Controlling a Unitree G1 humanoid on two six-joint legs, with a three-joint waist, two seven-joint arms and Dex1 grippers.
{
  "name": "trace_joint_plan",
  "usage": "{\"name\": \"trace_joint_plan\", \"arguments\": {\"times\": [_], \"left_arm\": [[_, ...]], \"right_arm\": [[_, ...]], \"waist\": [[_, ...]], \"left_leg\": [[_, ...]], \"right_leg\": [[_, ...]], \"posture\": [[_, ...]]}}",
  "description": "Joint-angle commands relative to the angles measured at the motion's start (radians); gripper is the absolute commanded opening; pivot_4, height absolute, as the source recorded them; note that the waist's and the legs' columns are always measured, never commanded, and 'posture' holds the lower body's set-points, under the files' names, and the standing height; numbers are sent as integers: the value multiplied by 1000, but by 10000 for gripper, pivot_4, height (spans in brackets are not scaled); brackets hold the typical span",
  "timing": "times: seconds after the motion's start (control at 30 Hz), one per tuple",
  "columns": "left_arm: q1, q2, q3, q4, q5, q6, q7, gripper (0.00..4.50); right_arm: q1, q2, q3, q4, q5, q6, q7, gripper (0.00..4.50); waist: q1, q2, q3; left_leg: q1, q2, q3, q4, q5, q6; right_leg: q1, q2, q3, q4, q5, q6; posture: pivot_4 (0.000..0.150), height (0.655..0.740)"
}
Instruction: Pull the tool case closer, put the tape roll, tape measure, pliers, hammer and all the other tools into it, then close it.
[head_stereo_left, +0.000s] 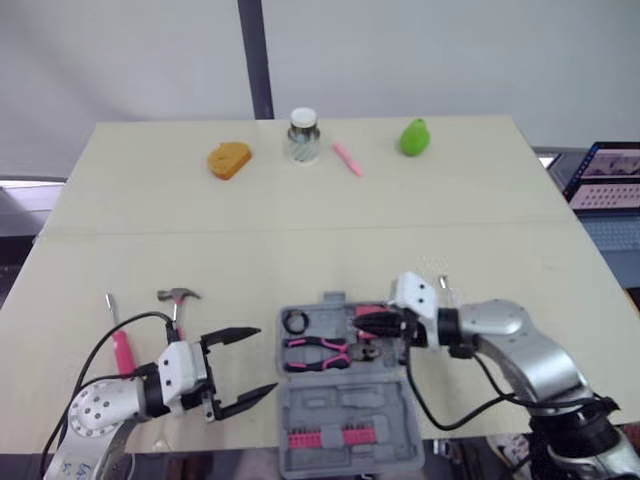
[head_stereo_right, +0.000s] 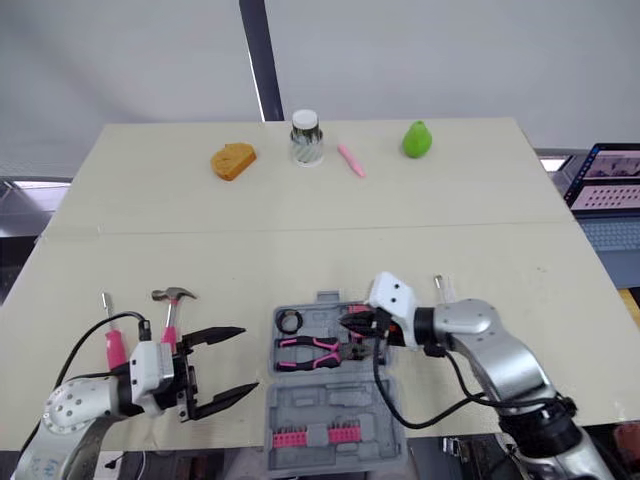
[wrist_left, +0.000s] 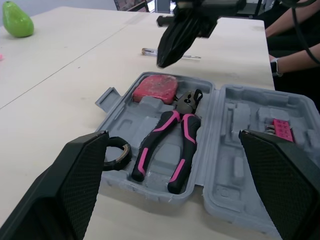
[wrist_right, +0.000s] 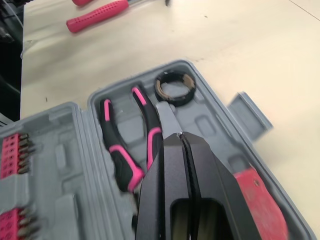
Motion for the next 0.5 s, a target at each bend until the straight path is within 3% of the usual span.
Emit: {"name": "trace_joint_plan", "arguments": {"times": [0.03, 0.23, 0.5], "left_arm": [[-2, -5, 10, -9, -31, 28, 13, 45000], [16, -9, 33, -23, -56, 77, 40, 45000], [135, -5, 86, -35, -29, 47, 47, 45000]], "right_arm": [[53, -50, -120, -54, 54, 16, -7, 437], [234, -140, -264, -63, 68, -53, 29, 437], [521, -144, -445, 32, 82, -230, 97, 437]], "waist": [[5, 0, 0], [10, -1, 1], [12, -3, 2]], "left_leg": [[0, 0, 0, 0, 0, 0], [0, 0, 0, 0, 0, 0], [2, 0, 2, 0, 0, 1]], "right_leg": [[0, 0, 0, 0, 0, 0], [1, 0, 0, 0, 0, 0], [2, 1, 1, -1, 0, 0]], "posture": [[1500, 6950], [1500, 6950], [1500, 6950]]}}
